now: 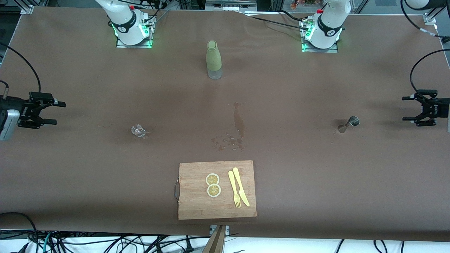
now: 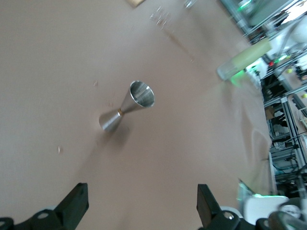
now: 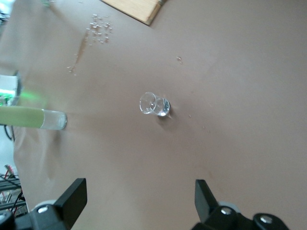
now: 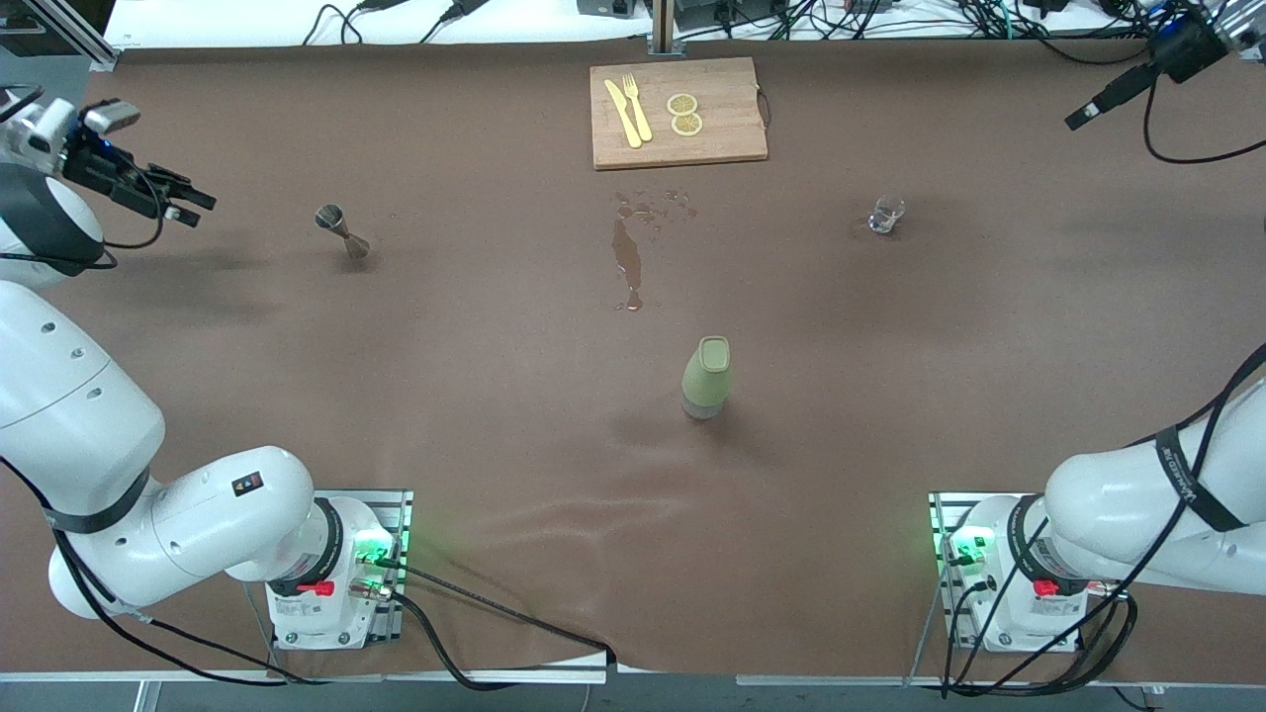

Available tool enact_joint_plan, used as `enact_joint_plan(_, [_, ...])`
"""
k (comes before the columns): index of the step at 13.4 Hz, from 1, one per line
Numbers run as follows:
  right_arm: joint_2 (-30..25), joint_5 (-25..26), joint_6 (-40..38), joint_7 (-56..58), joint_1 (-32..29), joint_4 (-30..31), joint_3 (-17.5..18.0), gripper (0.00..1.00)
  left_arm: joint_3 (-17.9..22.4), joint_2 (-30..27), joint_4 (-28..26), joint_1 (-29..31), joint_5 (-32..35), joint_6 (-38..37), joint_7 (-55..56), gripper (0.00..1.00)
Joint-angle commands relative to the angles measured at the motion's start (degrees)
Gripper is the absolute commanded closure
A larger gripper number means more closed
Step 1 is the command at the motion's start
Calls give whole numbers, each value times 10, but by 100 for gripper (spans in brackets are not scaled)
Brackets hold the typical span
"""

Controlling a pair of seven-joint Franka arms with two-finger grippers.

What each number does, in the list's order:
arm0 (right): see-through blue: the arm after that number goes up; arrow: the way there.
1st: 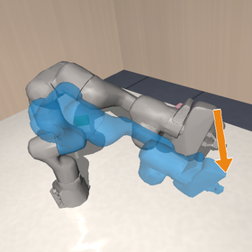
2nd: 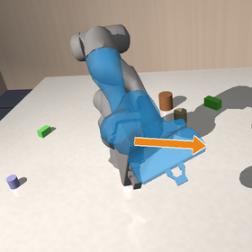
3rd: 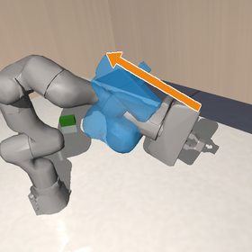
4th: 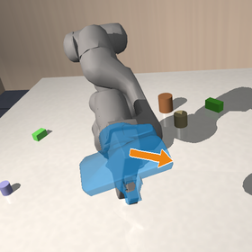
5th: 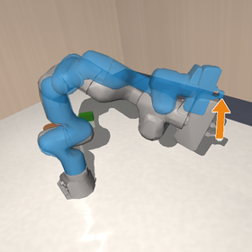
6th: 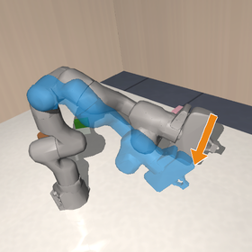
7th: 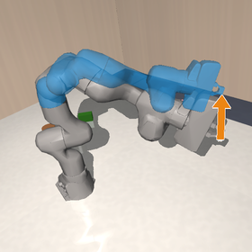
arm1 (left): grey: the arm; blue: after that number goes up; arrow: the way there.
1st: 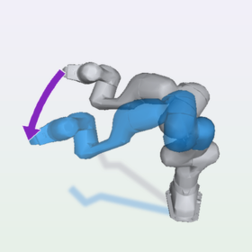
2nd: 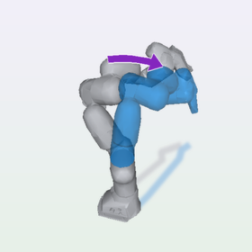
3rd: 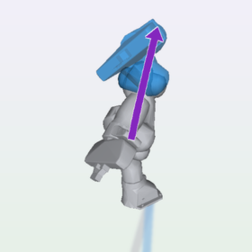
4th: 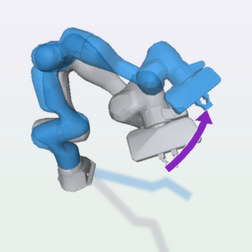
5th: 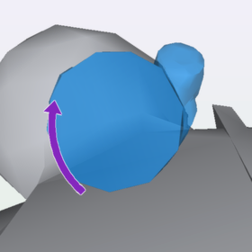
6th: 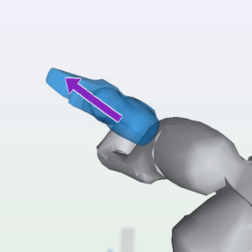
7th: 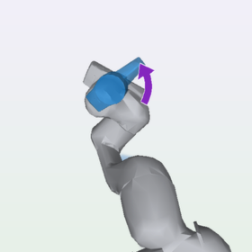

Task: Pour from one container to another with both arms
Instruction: 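Grasp the glass cup with the right gripper while the left gripper grasps the jigger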

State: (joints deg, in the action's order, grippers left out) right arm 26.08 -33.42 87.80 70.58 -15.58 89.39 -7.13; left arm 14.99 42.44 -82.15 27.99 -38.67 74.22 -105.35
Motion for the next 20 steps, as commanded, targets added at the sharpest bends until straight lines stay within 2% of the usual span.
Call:
enact_joint_plan(1, [48,-54,-3,111,-19,-7,5,0,4,46,8,15,-62,-23,-128,0])
enact_joint_plan(5, [103,-108,-3,233,-21,-7,5,0,4,121,8,23,-167,-35,-306,0])
enact_joint_plan(10, [170,-171,0,420,-14,-7,11,1,-1,172,8,3,-228,-43,-445,0])
enact_joint_plan(15, [215,-206,-2,572,19,-7,12,0,-22,192,8,-27,-237,-51,-467,0])
enact_joint_plan(20, [250,-233,0,636,28,-7,43,1,-23,207,8,-50,-242,-50,-468,0])
